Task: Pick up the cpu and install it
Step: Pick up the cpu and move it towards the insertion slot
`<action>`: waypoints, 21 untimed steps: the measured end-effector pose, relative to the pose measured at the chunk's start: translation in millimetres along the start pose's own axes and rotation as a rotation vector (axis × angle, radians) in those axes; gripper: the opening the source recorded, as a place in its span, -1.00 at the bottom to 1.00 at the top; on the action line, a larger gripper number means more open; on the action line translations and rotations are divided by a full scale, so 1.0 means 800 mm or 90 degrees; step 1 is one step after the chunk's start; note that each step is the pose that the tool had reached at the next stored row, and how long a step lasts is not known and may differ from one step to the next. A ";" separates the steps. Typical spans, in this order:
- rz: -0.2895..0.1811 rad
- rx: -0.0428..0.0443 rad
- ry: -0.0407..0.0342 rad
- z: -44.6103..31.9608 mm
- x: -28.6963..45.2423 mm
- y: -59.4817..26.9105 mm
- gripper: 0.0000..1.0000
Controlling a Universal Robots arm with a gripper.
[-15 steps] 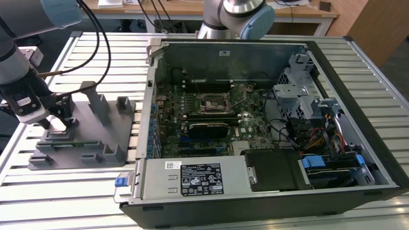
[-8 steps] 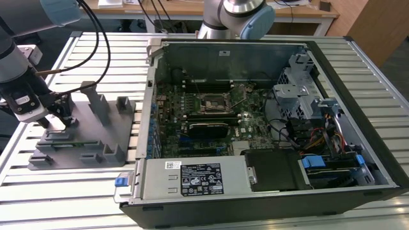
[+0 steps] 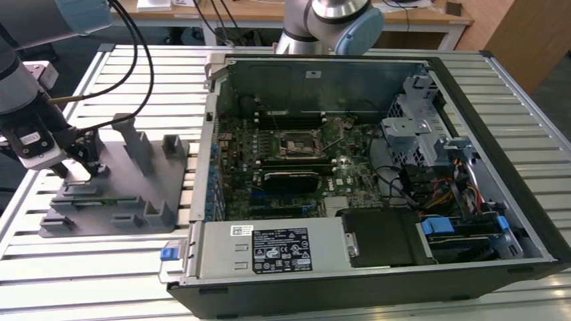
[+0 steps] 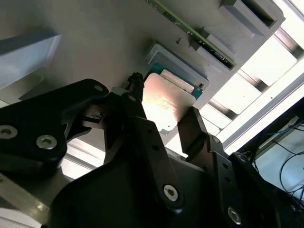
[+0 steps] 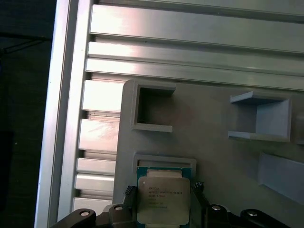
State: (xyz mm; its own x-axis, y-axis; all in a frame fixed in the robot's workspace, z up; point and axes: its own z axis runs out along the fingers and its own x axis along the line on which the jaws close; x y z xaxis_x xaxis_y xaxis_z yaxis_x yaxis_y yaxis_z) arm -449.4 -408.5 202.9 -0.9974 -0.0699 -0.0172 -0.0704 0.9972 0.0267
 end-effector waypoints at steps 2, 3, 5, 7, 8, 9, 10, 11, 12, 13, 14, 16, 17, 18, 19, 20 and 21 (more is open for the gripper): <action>0.000 -0.0001 -0.0001 -0.0006 0.0000 0.000 0.07; 0.000 0.0000 -0.0001 -0.0010 0.0000 0.000 0.07; 0.000 0.0000 0.0000 -0.0018 0.0000 0.000 0.07; 0.000 0.0000 -0.0001 -0.0029 -0.0001 0.000 0.07; 0.000 -0.0001 -0.0001 -0.0032 -0.0001 0.000 0.07; 0.000 -0.0001 -0.0001 -0.0036 -0.0001 0.000 0.07; 0.000 0.0000 -0.0001 -0.0039 -0.0001 0.000 0.07; 0.000 0.0000 0.0000 -0.0043 -0.0001 0.000 0.07; 0.000 -0.0001 -0.0001 -0.0045 -0.0001 0.000 0.07; 0.000 0.0000 -0.0001 -0.0048 -0.0001 0.000 0.07; 0.000 0.0000 -0.0001 -0.0051 -0.0001 0.000 0.07; 0.000 0.0000 -0.0001 -0.0058 -0.0001 0.000 0.07; 0.000 0.0000 0.0000 -0.0062 -0.0001 0.000 0.07; 0.000 0.0000 -0.0001 -0.0065 -0.0001 0.000 0.07; 0.000 -0.0001 -0.0001 -0.0067 -0.0001 0.000 0.07; 0.000 0.0000 0.0000 -0.0069 -0.0001 0.000 0.07; 0.000 0.0000 -0.0001 -0.0070 -0.0001 0.000 0.07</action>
State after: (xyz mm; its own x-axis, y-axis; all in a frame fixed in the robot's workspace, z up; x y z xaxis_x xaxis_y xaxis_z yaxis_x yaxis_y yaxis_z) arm -449.4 -408.5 208.5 -0.9974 -0.0699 -0.0174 -0.0704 0.9972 0.0268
